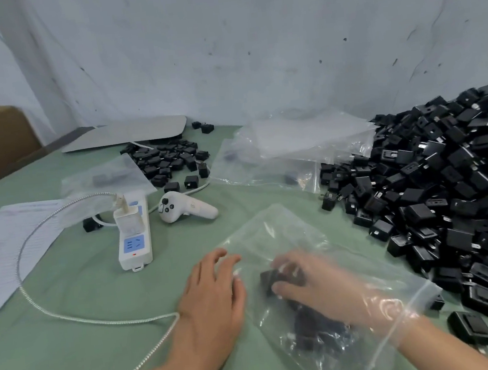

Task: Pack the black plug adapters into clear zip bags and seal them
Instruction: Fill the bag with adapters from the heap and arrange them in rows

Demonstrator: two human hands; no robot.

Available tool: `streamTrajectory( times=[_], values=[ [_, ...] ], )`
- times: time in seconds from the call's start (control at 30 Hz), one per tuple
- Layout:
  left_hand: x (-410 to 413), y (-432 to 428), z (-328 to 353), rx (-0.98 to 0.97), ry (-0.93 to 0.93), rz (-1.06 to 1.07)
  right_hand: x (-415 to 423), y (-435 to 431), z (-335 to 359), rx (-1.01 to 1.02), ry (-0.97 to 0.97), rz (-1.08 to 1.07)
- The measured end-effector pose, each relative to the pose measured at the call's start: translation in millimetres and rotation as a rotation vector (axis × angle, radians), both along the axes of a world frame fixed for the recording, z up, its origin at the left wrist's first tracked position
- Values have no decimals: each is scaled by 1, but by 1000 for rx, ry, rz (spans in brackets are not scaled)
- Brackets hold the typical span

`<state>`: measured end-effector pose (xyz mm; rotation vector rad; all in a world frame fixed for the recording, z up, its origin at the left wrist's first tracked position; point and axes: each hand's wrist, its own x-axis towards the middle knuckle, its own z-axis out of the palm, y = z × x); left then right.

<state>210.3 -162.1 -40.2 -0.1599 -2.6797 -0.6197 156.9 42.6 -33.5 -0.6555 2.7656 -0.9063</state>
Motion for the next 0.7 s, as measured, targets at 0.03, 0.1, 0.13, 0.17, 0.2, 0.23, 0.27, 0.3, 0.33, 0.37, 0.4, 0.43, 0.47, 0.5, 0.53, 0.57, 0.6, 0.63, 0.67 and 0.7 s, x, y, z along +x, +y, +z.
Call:
streamTrajectory(
  times=[0.03, 0.1, 0.13, 0.17, 0.2, 0.23, 0.27, 0.3, 0.33, 0.37, 0.4, 0.43, 0.47, 0.5, 0.53, 0.57, 0.6, 0.63, 0.67, 0.7],
  values=[
    [4, 2, 1, 6, 28, -18, -3, -4, 3, 31, 5, -12],
    [9, 4, -1, -2, 27, -22, -10, -9, 7, 78, 8, -33],
    [9, 4, -4, -12, -14, 4, -14, -11, 8, 85, 2, -36],
    [8, 4, -5, -32, -77, 54, -20, -13, 9, 89, -7, -27],
    [5, 3, -8, -51, -148, 95, -25, -16, 8, 94, -23, -5],
    [3, 2, -11, -54, -180, 116, -31, -19, 6, 96, -47, 29],
    [2, 1, -13, -58, -188, 126, -35, -23, 4, 96, -65, 65],
    [2, 0, -14, -65, -187, 130, -39, -28, 1, 94, -70, 85],
    [2, 0, -14, -76, -185, 128, -41, -34, -2, 77, -58, 82],
    [2, -1, -14, -80, -185, 130, -43, -39, -5, 50, -31, 66],
    [2, -1, -13, -78, -184, 133, -45, -44, -6, 37, 3, 51],
    [2, -2, -12, -73, -182, 139, -48, -49, -5, 41, 30, 44],
    [2, -3, -12, -70, -173, 144, -51, -52, -4, 51, 48, 47],
    [1, -4, -13, -68, -162, 145, -55, -55, -2, 68, 54, 53],
    [0, -5, -13, -70, -159, 141, -57, -58, 1, 89, 60, 58],
    [-1, -6, -13, -75, -163, 136, -60, -61, 4, 110, 64, 58],
    [-1, -7, -13, -78, -169, 132, -61, -63, 6, 133, 67, 48],
    [-1, -8, -12, -78, -172, 130, -63, -66, 6, 161, 77, 32],
    [-1, -10, -12, -76, -170, 126, -63, -69, 7, 188, 92, 16],
    [-1, -11, -12, -75, -165, 119, -64, -71, 6, 205, 100, 3]
  ],
)
